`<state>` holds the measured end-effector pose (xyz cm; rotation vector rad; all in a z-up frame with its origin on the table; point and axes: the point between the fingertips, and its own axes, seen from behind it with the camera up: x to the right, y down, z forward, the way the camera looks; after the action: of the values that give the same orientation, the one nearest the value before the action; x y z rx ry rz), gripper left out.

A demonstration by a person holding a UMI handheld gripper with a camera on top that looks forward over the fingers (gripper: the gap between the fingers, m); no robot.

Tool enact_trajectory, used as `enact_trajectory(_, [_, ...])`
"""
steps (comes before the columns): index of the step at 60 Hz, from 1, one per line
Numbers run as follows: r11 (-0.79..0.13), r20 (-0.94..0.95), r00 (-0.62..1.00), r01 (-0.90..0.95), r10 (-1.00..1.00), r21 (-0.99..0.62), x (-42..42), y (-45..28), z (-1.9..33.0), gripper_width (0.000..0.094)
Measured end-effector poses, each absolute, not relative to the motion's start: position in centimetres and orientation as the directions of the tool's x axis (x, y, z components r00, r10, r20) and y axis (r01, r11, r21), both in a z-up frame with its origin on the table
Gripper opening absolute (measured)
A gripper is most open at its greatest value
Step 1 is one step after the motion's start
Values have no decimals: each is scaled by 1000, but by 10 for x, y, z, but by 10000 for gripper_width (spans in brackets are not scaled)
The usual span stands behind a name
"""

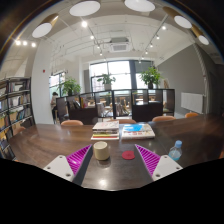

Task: Pour water

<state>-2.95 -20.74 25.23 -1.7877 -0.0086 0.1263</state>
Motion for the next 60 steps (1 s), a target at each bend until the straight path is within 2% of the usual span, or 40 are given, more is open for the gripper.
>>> enact_trajectory(5, [-220,-77,996,-68,34,-973,-12,-205,245,855])
enact_trajectory(9, [-259,-51,999,-50,-3,-965,54,-216,198,856])
enact_trajectory(19, [-316,-21,994,-56,-111,-947,165,-217,140,840])
enact_trajectory(29, [-308,-5,989,-51,-147,-950,228,-174,113,843])
enact_trajectory(44, [-284,-25,992,-60,-125,-957,253,-96,78,790])
enact_trajectory(47, [-277,-24,993,-55,-113,-959,252,-87,75,739])
enact_trajectory(52, [-260,-17,991,-51,-131,-964,257,-80,72,483])
enact_trajectory(60, [-210,-22,990,-51,-138,-976,253,-71,74,433])
